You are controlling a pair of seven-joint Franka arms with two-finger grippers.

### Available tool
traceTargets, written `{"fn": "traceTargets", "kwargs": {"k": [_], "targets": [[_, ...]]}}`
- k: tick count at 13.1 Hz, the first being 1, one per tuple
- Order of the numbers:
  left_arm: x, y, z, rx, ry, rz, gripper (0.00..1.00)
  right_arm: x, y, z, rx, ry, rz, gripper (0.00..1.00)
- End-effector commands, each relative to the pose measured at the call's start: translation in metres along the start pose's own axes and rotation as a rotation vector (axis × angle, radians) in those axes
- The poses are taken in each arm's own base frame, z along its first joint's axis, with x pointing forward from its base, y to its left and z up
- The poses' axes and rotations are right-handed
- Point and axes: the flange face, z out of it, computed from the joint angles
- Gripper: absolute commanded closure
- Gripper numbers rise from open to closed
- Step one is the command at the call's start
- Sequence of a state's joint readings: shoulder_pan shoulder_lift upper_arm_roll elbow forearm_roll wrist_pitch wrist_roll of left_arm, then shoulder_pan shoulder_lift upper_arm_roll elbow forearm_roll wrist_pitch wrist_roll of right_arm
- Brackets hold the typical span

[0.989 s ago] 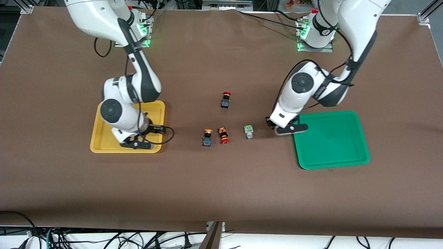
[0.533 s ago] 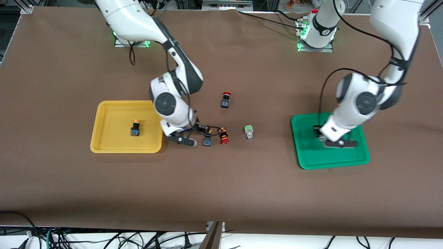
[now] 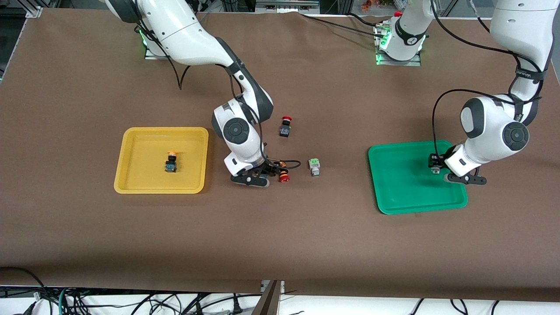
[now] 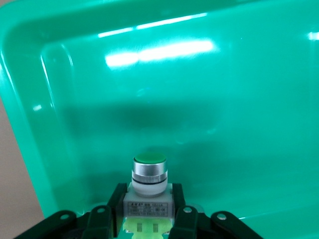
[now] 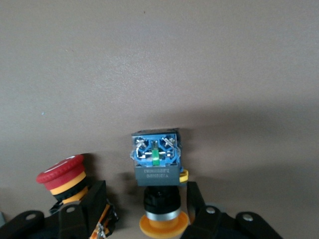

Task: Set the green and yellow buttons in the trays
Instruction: 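Release the yellow button in the tray while the left gripper lowers green button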

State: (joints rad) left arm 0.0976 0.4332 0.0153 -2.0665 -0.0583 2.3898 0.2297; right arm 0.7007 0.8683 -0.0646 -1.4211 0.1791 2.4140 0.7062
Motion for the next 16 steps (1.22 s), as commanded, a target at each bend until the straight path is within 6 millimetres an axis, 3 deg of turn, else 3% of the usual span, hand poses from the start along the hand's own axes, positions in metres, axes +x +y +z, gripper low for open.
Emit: {"fn": "traceTargets", "kwargs": {"k": [1,2,3,5,7,9,11,13,14,16], "targets": [[0.0,-0.006,0.014,-0.017,-0.011,0.001,0.89,0.003,0.003,0.005,-0.012,0.013,-0.017,0.59],[0.0,-0.009,0.019,-0.018,-0.017,-0.006,0.86,0.007,0.005,0.0,-0.012,0.017,-0.032,0.74],[0.001,-0.009,0.021,-0.016,-0.009,-0.006,0.77,0.015,0.013,-0.004,-0.017,0.013,-0.044,0.84],[0.002,-0.01,0.024,-0.017,-0.012,-0.017,0.03,0.034,0.031,-0.03,-0.04,-0.02,-0.079,0.87],[0.013,-0.009,0.005,-0.01,0.022,-0.017,0.0,0.053,0.054,-0.066,-0.059,-0.066,-0.166,0.87],[0.033,0.006,-0.022,-0.016,0.062,-0.011,0.0,0.064,0.088,-0.093,-0.112,-0.123,-0.22,0.86],[0.054,0.051,-0.046,-0.051,0.083,-0.023,0.0,0.06,0.138,-0.108,-0.142,-0.152,-0.285,0.86],[0.06,0.093,-0.052,-0.076,0.094,-0.06,0.0,0.049,0.18,-0.121,-0.151,-0.17,-0.29,0.85],[0.061,0.113,-0.053,-0.09,0.095,-0.073,0.0,0.046,0.198,-0.121,-0.157,-0.176,-0.28,0.79],[0.064,0.172,-0.06,-0.116,0.101,-0.1,0.0,0.042,0.219,-0.103,-0.168,-0.184,-0.257,0.74]]}}
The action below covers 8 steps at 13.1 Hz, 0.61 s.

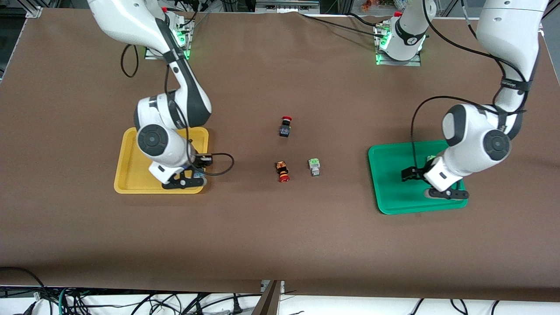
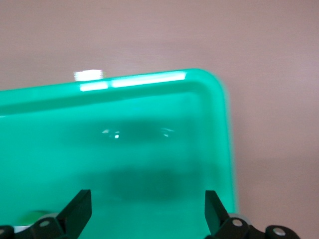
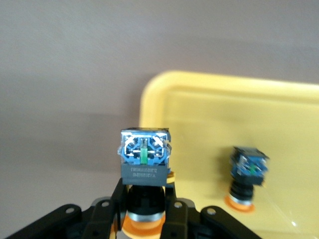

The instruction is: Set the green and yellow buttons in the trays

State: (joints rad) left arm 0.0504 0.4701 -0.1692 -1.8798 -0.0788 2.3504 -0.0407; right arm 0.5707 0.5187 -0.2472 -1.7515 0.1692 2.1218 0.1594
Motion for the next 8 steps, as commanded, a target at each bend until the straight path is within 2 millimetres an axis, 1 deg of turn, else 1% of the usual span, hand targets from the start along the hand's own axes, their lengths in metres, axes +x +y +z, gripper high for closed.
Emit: {"fn": "traceTargets", "kwargs": {"k": [1,2,3,4,5,6,7,8], "targets": [[-0.004,0.069,-0.003,-0.036,-0.003,-0.07,0.0,-0.026,0.015,0.03,-0.004,0.012,0.0,0.72],[-0.009,0.1,0.001,-0.043,0.003,-0.094,0.0,-0.032,0.021,0.047,-0.007,0.03,0.007,0.71],[-0.014,0.129,0.002,-0.058,0.022,-0.116,0.0,-0.039,0.025,0.061,-0.009,0.055,0.009,0.68],[-0.021,0.155,0.011,-0.055,0.03,-0.108,0.0,-0.042,0.029,0.069,-0.009,0.076,0.015,0.51],[-0.031,0.181,0.025,-0.043,0.03,-0.088,0.0,-0.042,0.03,0.07,-0.008,0.079,0.017,0.23],[-0.037,0.197,0.038,-0.036,0.036,-0.11,0.0,-0.041,0.029,0.067,-0.004,0.083,0.02,0.15],[-0.045,0.216,0.047,-0.028,0.046,-0.118,0.0,-0.04,0.028,0.059,0.003,0.081,0.02,0.1],[-0.06,0.245,0.059,-0.008,0.047,-0.084,0.0,-0.038,0.026,0.046,0.01,0.069,0.024,0.1]]}}
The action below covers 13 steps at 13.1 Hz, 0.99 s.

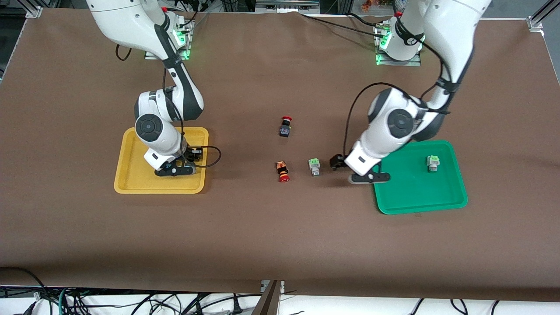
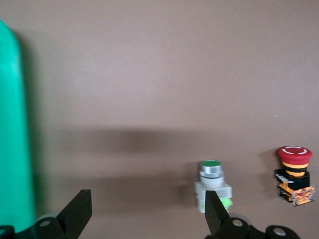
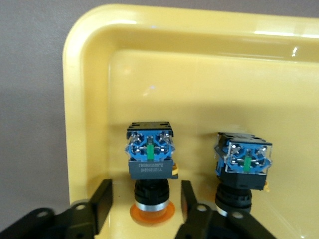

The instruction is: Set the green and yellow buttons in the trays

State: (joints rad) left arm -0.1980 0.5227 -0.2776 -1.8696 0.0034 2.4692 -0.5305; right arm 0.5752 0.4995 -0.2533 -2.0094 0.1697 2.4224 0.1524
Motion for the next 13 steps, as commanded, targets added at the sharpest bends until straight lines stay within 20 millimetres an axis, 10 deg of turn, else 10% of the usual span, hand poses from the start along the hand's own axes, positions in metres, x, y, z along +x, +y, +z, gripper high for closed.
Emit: {"fn": "traceTargets", "kwargs": {"k": [1,9,13], "targets": [[-0.025,0.056,0.028,0.032,0.032,0.013,0.0,0.002,-0.006,-0.046,0.033,-0.014,0.001,0.09],[-0.047,0.095,0.071,0.113,0.086,-0.025,0.0,-0.045,0.036,-0.264,0.152,-0.006,-0.003,0.01],[-0.052,0.097,0.08,0.125,0.089,-0.061,0.63,-0.044,0.047,-0.327,0.108,0.006,-0.023,0.01]]}}
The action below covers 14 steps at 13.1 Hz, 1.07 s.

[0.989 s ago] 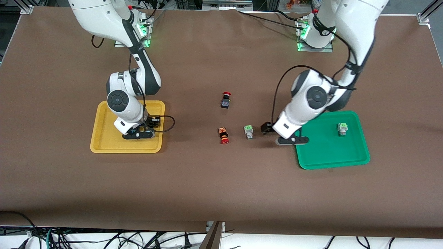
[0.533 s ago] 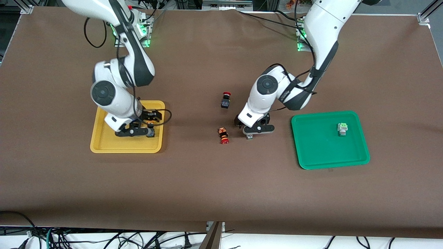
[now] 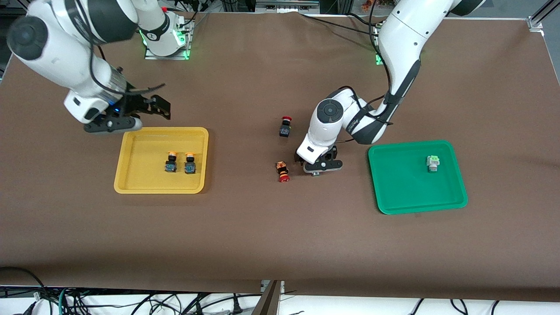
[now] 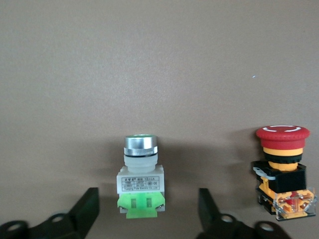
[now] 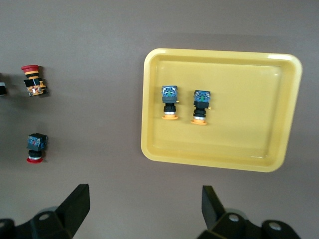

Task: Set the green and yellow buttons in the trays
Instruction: 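Grasp the second green button with the left gripper and lift it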

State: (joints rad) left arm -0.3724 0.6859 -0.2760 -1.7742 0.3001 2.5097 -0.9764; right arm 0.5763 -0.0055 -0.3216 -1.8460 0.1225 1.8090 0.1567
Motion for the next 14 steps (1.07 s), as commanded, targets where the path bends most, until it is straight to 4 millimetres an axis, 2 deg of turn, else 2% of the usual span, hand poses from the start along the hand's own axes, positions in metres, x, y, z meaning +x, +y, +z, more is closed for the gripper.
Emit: {"fn": "traceTargets", "kwargs": {"k": [1,2,3,5,6,8,10,11,13,14], "targets": [[0.0,0.008,0.004,0.028,0.042,0.021,0.79,0.007,-0.003,-0.019,-0.048,0.003,-0.02,0.01],[-0.001,0.007,0.005,0.033,0.047,0.031,0.97,0.007,-0.003,-0.019,-0.054,0.003,-0.021,0.01],[-0.002,0.007,0.006,0.035,0.045,0.032,1.0,0.007,0.0,-0.021,-0.054,0.006,-0.02,0.01],[0.005,0.002,0.004,0.034,0.047,0.017,1.0,0.009,0.007,-0.023,-0.054,0.008,-0.03,0.01],[0.016,-0.005,-0.006,0.029,0.057,0.007,1.0,0.01,0.006,-0.02,-0.058,0.005,-0.031,0.01],[0.054,-0.035,-0.037,0.021,0.094,0.019,1.0,0.011,0.006,-0.015,-0.081,-0.003,-0.029,0.01],[0.085,-0.077,-0.06,0.056,0.099,0.103,1.0,0.014,0.019,-0.015,-0.08,-0.003,-0.013,0.01],[0.096,-0.106,-0.066,0.08,0.079,0.142,1.0,0.014,0.019,-0.016,-0.077,-0.002,-0.016,0.01],[0.115,-0.177,-0.078,0.121,0.048,0.251,1.0,0.014,0.028,-0.02,-0.071,0.003,-0.003,0.01],[0.121,-0.201,-0.082,0.112,0.032,0.283,1.0,0.013,0.028,-0.022,-0.072,0.006,-0.003,0.01]]}}
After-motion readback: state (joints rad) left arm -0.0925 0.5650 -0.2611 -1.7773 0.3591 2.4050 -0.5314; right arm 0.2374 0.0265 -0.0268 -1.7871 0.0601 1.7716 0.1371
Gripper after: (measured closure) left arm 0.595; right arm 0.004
